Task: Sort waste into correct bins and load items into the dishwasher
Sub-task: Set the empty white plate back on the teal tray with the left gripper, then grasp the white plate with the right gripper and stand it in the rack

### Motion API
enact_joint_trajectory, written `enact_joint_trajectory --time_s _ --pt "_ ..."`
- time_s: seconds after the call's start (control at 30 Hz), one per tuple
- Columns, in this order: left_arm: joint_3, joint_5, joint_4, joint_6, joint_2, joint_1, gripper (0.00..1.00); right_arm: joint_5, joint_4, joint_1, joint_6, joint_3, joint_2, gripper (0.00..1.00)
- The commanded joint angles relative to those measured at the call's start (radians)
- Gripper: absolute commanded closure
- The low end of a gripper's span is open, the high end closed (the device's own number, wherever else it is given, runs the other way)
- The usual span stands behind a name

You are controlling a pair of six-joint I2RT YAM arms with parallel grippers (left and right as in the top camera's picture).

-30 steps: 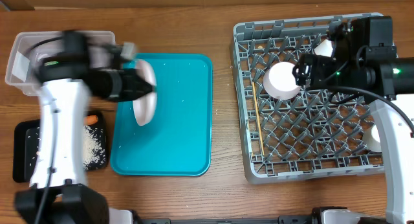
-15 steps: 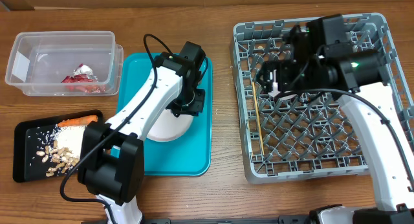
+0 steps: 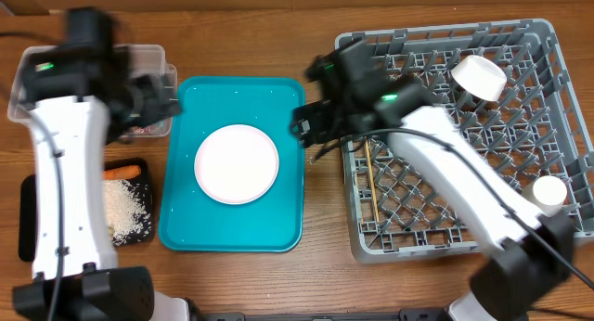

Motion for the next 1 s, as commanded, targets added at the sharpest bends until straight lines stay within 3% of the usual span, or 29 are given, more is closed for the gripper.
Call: enact_joint_trajectory --time_s 0.0,0.13,0.6,0.63,0.67,0.73,0.87,0.97 --pt "0.015 0.069 -0.006 -0.024 -0.011 0.127 0.0 0.019 0.045 0.089 0.06 0.006 0.099 0.24" --pt "0.015 0.075 -0.007 -0.011 -0.011 0.16 0.0 0.1 0.081 0.132 0.158 0.006 0.201 0.35" --pt "0.015 0.074 -0.006 0.014 -0.01 0.158 0.0 0.028 0.15 0.147 0.234 0.005 0.437 0.6" --pt "0.015 0.074 -0.006 0.014 -0.01 0.158 0.0 0.027 0.149 0.147 0.236 0.005 0.44 0.64" --pt "0.015 0.074 -0.006 0.017 -0.01 0.158 0.0 0.028 0.149 0.147 0.236 0.005 0.449 0.79" --pt "0.015 0.074 -0.007 0.022 -0.01 0.158 0.0 0.039 0.149 0.147 0.236 0.006 0.449 0.95" --pt "0.015 0.073 -0.007 0.025 -0.01 0.158 0.0 0.125 0.092 0.126 0.236 0.037 0.401 0.96" --pt "0.015 0.064 -0.006 0.025 -0.01 0.158 0.0 0.303 -0.082 0.064 0.224 0.168 0.302 0.96"
